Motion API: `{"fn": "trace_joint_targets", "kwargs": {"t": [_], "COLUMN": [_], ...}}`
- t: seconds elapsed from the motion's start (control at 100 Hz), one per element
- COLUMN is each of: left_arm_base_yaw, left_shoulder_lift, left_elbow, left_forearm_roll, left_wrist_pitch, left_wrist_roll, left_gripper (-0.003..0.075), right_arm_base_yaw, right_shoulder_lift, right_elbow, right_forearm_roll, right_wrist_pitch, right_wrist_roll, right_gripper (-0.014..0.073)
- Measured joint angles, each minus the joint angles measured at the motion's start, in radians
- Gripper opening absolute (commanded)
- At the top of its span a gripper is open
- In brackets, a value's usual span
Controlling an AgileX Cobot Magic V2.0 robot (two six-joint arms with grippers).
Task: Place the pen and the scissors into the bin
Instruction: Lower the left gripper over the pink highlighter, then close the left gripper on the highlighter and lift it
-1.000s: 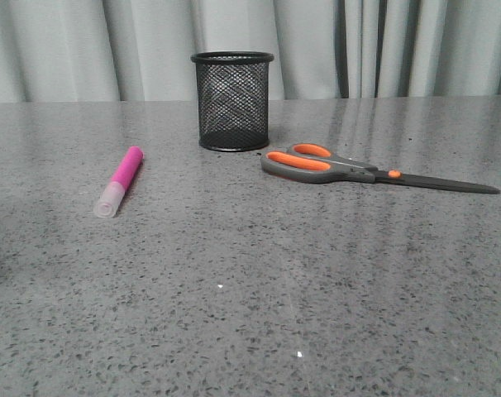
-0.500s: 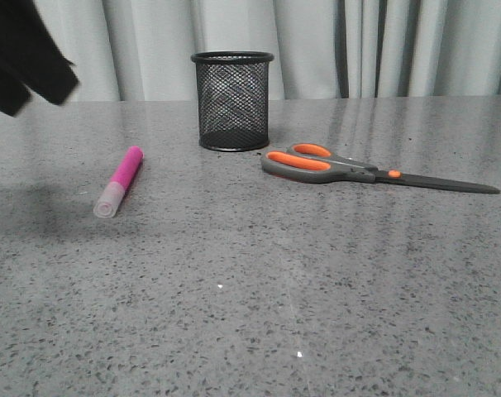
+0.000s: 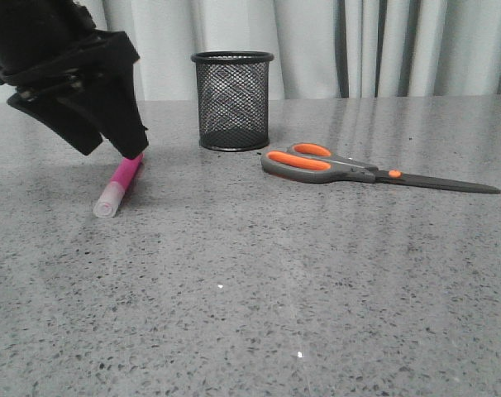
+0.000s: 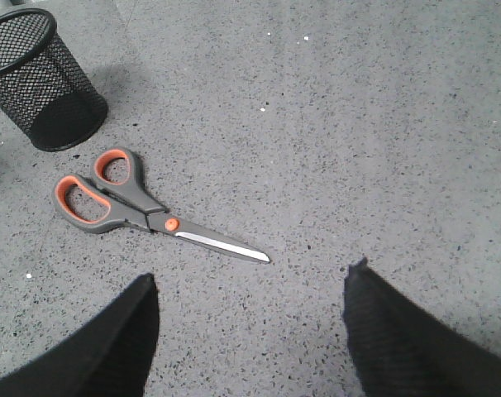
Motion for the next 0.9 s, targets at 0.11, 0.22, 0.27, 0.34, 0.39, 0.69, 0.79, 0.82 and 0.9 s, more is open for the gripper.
{"fn": "trace_joint_targets", "kwargs": {"t": [0.11, 0.22, 0.27, 0.34, 0.39, 0.69, 0.79, 0.82, 0.9], "left_arm_base_yaw": [-0.007, -0.010, -0.010, -0.010, -0.010, -0.010, -0.010, -0.010, -0.011], "left_shoulder_lift": [0.035, 0.061, 0.069, 0.078, 0.085, 0.097, 0.097, 0.097, 0.080], "left_elbow": [-0.016, -0.017, -0.019, -0.021, -0.023, -0.030, -0.032, -0.032, -0.032], "left_forearm_roll": [0.036, 0.048, 0.048, 0.053, 0.053, 0.053, 0.050, 0.052, 0.066], "left_wrist_pitch": [-0.002, -0.007, -0.009, -0.012, -0.020, -0.022, -0.022, -0.020, -0.001], "left_wrist_roll": [-0.033, -0.047, -0.049, -0.050, -0.050, -0.053, -0.056, -0.056, -0.056], "left_gripper": [0.0417, 0.0417, 0.0417, 0.0414, 0.0393, -0.0019, -0.0020, -0.0020, -0.0020], "right_arm_base_yaw": [0.000, 0.000, 0.000, 0.000, 0.000, 0.000, 0.000, 0.000, 0.000], "right_shoulder_lift": [0.000, 0.000, 0.000, 0.000, 0.000, 0.000, 0.000, 0.000, 0.000], "right_elbow": [0.000, 0.000, 0.000, 0.000, 0.000, 0.000, 0.000, 0.000, 0.000], "right_forearm_roll": [0.000, 0.000, 0.000, 0.000, 0.000, 0.000, 0.000, 0.000, 0.000], "right_wrist_pitch": [0.000, 0.000, 0.000, 0.000, 0.000, 0.000, 0.000, 0.000, 0.000], "right_wrist_roll": [0.000, 0.000, -0.002, -0.004, -0.004, -0.007, -0.008, -0.008, -0.008], "right_gripper": [0.0433, 0.0433, 0.0433, 0.0433, 0.0433, 0.0433, 0.0433, 0.0433, 0.0433]}}
